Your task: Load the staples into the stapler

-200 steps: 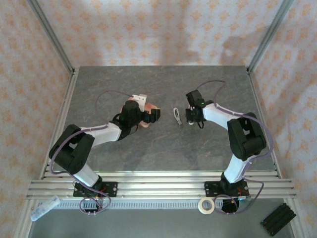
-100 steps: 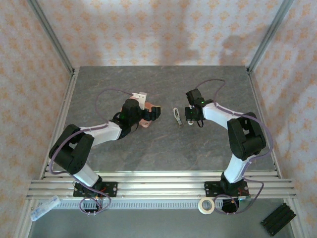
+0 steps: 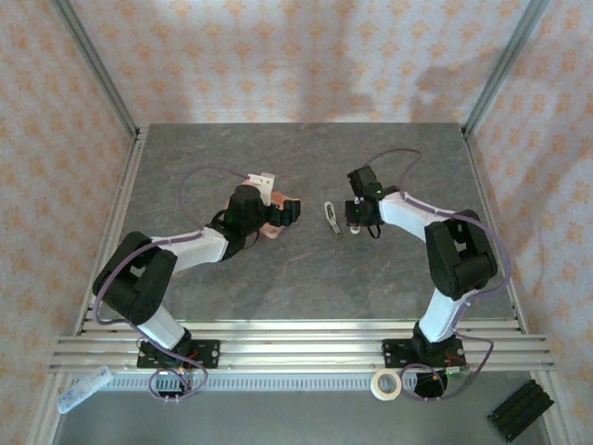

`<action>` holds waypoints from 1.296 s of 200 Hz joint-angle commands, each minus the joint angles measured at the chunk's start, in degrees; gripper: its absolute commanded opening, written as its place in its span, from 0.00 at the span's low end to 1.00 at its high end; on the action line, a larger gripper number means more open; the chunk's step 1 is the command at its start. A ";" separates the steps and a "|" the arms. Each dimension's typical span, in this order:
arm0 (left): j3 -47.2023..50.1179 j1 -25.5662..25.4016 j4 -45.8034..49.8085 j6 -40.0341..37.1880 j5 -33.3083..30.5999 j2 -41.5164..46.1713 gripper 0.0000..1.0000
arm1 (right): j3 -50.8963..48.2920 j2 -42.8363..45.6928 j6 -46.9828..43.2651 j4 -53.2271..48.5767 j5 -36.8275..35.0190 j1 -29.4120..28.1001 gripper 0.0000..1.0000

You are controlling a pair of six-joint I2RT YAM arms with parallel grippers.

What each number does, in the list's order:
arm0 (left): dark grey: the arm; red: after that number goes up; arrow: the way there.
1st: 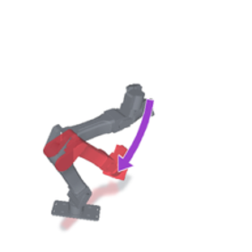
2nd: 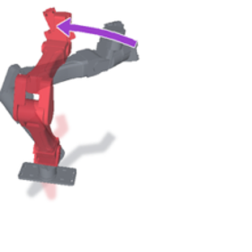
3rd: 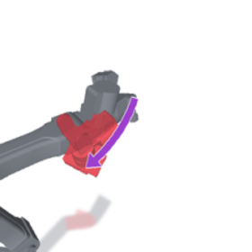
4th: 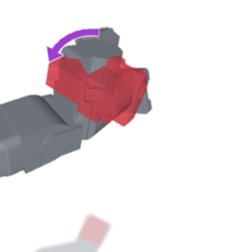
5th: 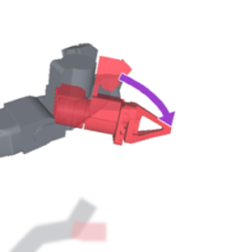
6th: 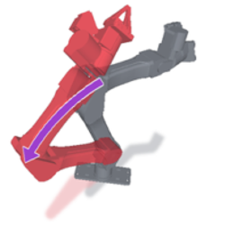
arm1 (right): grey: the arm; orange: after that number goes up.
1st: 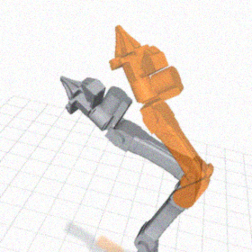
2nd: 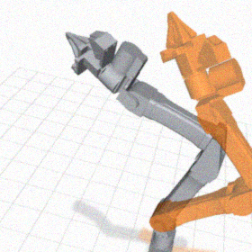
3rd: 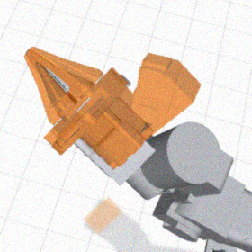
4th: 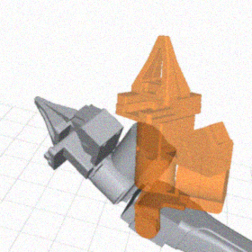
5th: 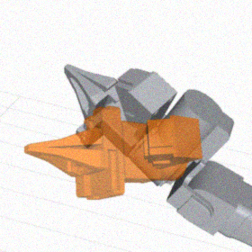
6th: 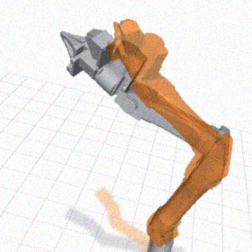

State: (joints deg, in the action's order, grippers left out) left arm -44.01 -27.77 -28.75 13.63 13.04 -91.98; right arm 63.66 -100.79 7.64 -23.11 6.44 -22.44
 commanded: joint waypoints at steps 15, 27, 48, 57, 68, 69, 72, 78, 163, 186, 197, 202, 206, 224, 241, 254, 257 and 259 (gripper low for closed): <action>-0.64 -0.23 0.02 -0.53 -0.88 -0.32 0.93 | 0.06 -0.54 1.03 -2.06 -0.67 0.19 0.13; -0.61 -0.21 0.10 -0.61 -0.86 -0.37 0.93 | -0.03 -0.72 1.20 -2.41 -0.21 0.14 0.13; -0.55 -0.18 0.12 -0.87 -0.95 -0.39 0.93 | -0.53 -0.72 1.48 -2.88 -0.08 0.16 0.13; -0.42 -0.18 0.19 -0.89 -0.99 -0.38 0.93 | -0.84 -0.60 1.58 -3.03 -0.21 0.09 0.12; -0.43 -0.22 0.22 -0.93 -0.93 -0.30 0.92 | -1.14 -0.50 1.78 -2.99 -0.16 0.15 0.12; -0.45 -0.24 0.21 -0.95 -0.96 -0.25 0.92 | -1.16 -0.48 1.77 -2.99 -0.18 0.09 0.12; -0.35 -0.24 0.21 -0.89 -0.99 -0.26 0.92 | -1.29 -0.46 1.84 -3.02 -0.07 0.08 0.12; -0.29 -0.25 0.23 -0.94 -0.99 -0.23 0.92 | -1.42 -0.42 1.92 -2.99 -0.02 0.05 0.12; -0.14 -0.24 0.75 -1.32 -1.00 0.09 0.92 | -2.42 1.29 2.11 -5.07 -2.71 -0.86 0.12; 0.00 -0.24 0.88 -1.46 -1.06 0.24 0.92 | -2.31 1.39 1.76 -6.66 -4.44 -1.51 0.12; 0.11 -0.23 0.94 -1.49 -1.04 0.34 0.92 | -2.48 1.64 1.66 -7.16 -4.81 -1.79 0.12; 0.14 -0.24 0.92 -1.50 -1.08 0.34 0.92 | -2.62 1.70 1.61 -7.33 -4.77 -1.96 0.12; 0.13 -0.21 0.97 -1.58 -1.08 0.42 0.92 | -2.74 1.86 1.59 -7.43 -4.77 -2.03 0.12; 0.18 -0.21 1.01 -1.59 -1.04 0.54 0.92 | -3.00 1.98 1.68 -8.36 -4.68 -2.34 0.12; 0.26 -0.23 1.03 -1.52 -0.93 0.67 0.92 | -3.56 2.49 2.10 -9.44 -4.98 -2.79 0.12; 0.33 -0.18 0.98 -1.55 -0.91 0.75 0.92 | -4.51 3.32 2.46 -9.92 -5.30 -3.14 0.12; 0.33 -0.23 1.12 -1.51 -0.80 0.75 0.92 | -4.76 3.56 2.66 -10.00 -5.34 -3.19 0.12; 0.33 -0.22 1.10 -1.54 -0.82 0.80 0.92 | -4.88 3.73 2.72 -10.02 -5.37 -3.26 0.12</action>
State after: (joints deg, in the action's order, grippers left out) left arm -43.99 -27.77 -28.51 13.43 13.04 -91.98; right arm 61.52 -99.42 9.21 -26.52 3.16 -24.75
